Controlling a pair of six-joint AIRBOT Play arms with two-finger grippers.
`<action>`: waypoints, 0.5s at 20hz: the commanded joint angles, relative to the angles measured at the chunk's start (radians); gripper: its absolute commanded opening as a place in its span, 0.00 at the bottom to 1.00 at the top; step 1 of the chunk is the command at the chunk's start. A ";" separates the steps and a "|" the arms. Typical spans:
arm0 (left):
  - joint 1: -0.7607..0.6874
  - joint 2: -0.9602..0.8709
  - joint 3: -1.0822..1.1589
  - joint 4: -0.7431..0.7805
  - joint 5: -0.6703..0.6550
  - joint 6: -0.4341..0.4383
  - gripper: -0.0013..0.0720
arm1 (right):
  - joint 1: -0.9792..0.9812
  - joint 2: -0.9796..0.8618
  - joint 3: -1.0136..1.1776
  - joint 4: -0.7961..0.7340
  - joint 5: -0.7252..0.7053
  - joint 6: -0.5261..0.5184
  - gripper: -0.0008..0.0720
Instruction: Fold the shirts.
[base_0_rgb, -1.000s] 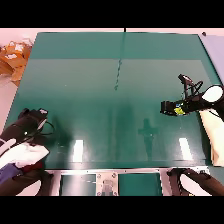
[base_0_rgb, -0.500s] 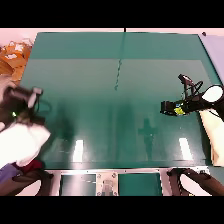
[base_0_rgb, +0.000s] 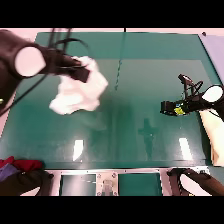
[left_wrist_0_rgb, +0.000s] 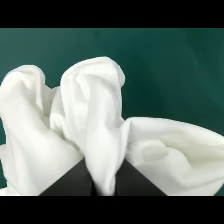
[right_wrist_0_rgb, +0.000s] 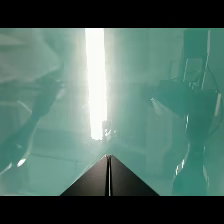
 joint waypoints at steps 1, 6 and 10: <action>-0.065 -0.105 0.032 -0.295 0.142 0.060 0.49 | 0.001 0.001 0.000 0.000 0.000 0.000 0.03; 0.001 -0.150 0.054 -0.316 -0.013 0.072 0.96 | 0.001 0.001 0.000 0.000 0.000 0.001 0.03; 0.234 -0.152 0.045 -0.312 -0.209 0.072 0.96 | 0.001 0.001 0.000 0.001 -0.005 0.001 0.03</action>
